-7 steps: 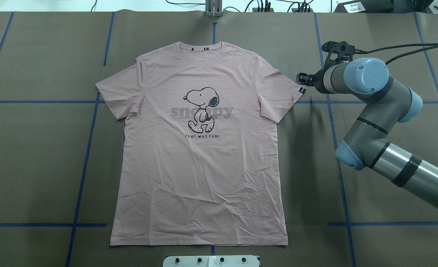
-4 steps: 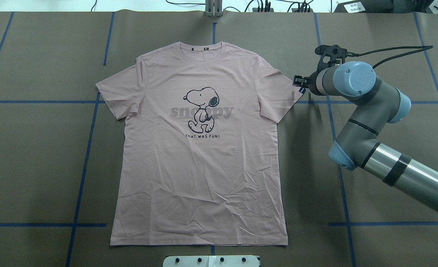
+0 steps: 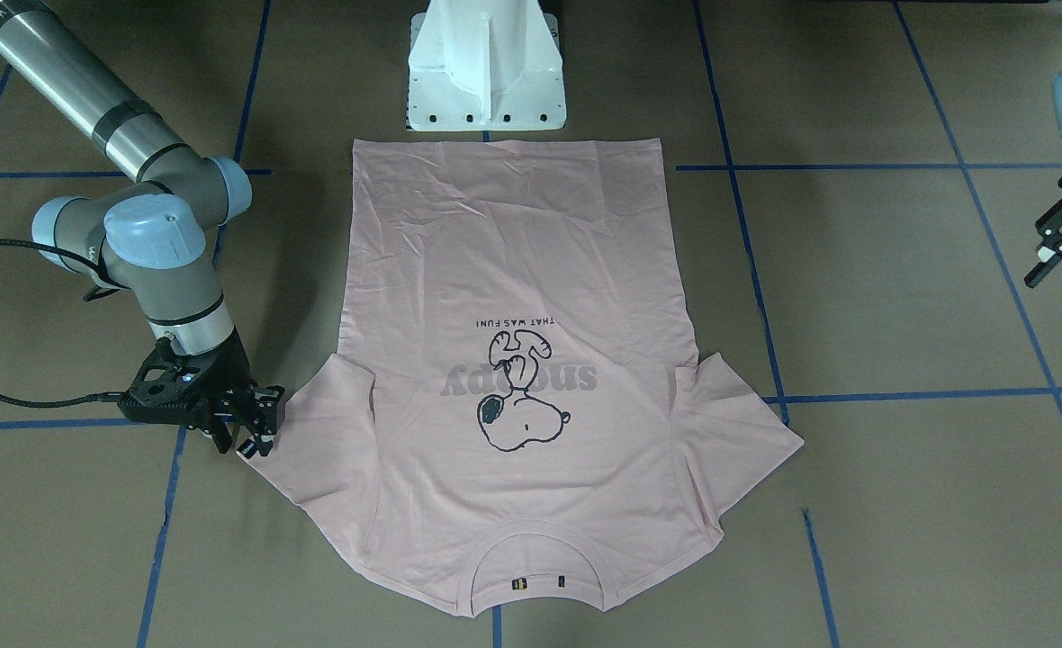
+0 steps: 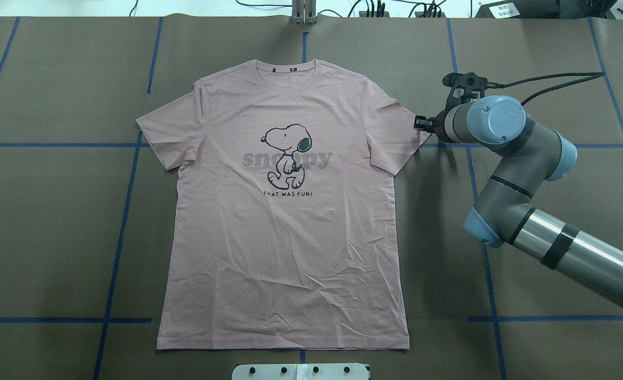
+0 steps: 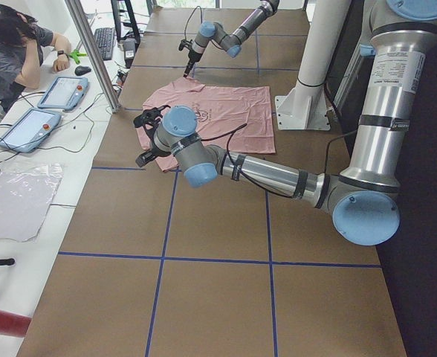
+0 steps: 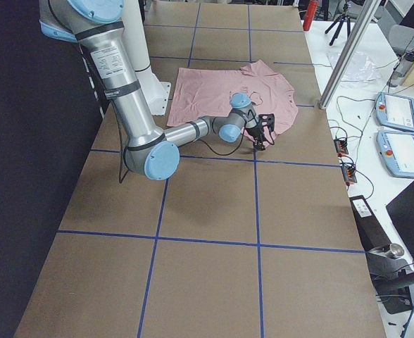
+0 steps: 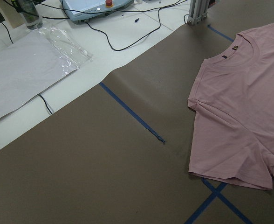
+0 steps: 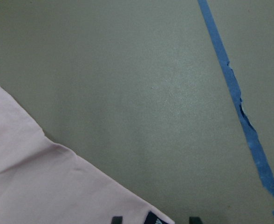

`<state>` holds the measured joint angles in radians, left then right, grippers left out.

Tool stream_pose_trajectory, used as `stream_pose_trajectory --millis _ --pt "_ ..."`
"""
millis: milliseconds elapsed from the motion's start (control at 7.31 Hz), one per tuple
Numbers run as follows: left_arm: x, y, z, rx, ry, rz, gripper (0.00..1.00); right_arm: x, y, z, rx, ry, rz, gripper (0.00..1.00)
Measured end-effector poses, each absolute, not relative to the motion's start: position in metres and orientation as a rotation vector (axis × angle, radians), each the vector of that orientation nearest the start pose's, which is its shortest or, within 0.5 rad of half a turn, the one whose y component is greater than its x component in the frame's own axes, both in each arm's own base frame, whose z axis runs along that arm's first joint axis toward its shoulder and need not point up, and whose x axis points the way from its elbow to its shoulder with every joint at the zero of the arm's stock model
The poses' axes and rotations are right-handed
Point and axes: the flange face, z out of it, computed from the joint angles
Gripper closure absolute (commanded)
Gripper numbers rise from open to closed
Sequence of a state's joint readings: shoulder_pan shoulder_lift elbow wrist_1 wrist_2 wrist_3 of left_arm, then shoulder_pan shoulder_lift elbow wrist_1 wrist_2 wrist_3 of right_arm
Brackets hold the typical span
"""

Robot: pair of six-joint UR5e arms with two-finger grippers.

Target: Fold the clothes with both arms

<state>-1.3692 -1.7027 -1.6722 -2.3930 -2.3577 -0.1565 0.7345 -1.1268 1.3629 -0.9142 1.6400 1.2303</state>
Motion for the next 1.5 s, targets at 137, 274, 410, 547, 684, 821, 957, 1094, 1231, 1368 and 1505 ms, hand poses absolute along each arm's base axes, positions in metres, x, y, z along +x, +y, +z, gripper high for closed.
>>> stream_pose_trajectory --millis 137,274,410,547,684,821,957,1094,1231,1368,1505 --pt "0.048 -0.549 0.441 0.857 0.879 0.454 0.0 -0.438 -0.566 0.44 0.403 -0.803 0.337 1.0" --pt "0.048 -0.549 0.442 0.856 0.879 0.453 0.0 -0.439 -0.566 0.439 0.402 -0.805 0.337 1.0" --pt "0.048 -0.549 0.442 0.856 0.879 0.454 0.0 -0.44 -0.566 0.435 0.402 -0.81 0.34 1.0" --pt "0.048 -0.549 0.442 0.857 0.879 0.455 0.0 -0.441 -0.568 0.43 0.403 -0.814 0.343 1.0" --pt "0.048 -0.549 0.442 0.857 0.879 0.455 0.0 -0.443 -0.571 0.421 0.404 -0.817 0.345 1.0" --pt "0.048 -0.549 0.442 0.857 0.879 0.455 0.0 -0.447 -0.574 0.407 0.4 -0.811 0.349 1.0" --pt "0.048 -0.549 0.442 0.857 0.879 0.455 0.0 -0.454 -0.579 0.381 0.387 -0.788 0.373 1.0" --pt "0.048 -0.549 0.442 0.857 0.879 0.455 0.0 -0.47 -0.581 0.349 0.373 -0.762 0.416 1.0" --pt "0.048 -0.548 0.442 0.857 0.879 0.455 0.0 -0.494 -0.576 0.317 0.366 -0.739 0.461 1.0" --pt "0.048 -0.548 0.442 0.856 0.88 0.455 0.0 -0.521 -0.572 0.289 0.367 -0.72 0.502 1.0" --pt "0.048 -0.548 0.443 0.855 0.879 0.455 0.0 -0.547 -0.571 0.269 0.372 -0.707 0.527 1.0"
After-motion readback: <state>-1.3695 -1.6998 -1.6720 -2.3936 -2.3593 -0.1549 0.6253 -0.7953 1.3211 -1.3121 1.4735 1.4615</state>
